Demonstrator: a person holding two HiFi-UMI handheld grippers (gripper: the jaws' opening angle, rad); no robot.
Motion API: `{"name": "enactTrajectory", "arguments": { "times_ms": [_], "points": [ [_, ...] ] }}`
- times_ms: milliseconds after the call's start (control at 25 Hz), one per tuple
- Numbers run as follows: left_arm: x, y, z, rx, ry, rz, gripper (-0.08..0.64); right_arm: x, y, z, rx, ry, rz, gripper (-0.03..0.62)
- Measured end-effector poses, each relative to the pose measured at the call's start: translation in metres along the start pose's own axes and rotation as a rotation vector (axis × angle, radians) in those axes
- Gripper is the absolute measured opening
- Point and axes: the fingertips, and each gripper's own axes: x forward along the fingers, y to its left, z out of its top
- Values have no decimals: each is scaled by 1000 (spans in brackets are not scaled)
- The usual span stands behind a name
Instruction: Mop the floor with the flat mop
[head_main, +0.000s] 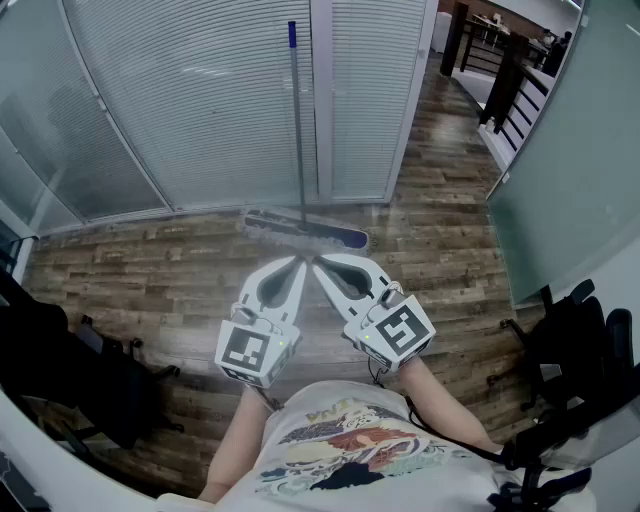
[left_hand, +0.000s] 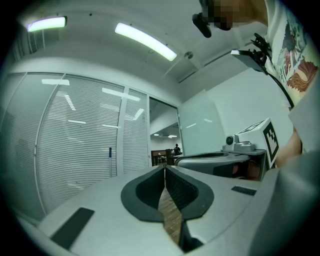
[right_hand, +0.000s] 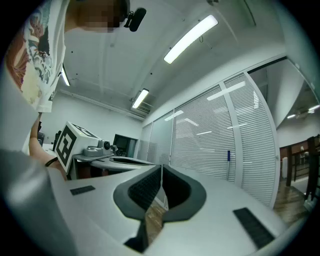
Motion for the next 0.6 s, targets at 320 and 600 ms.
{"name": "enactTrajectory", "arguments": {
  "times_ms": [320,600],
  "points": [
    [0,10,-7,-2,1,0,14,6,0,-13,50,37,-13,26],
    [0,36,-17,-138,-25,-58,15,37,1,-18,142,50,28,26]
  ]
}}
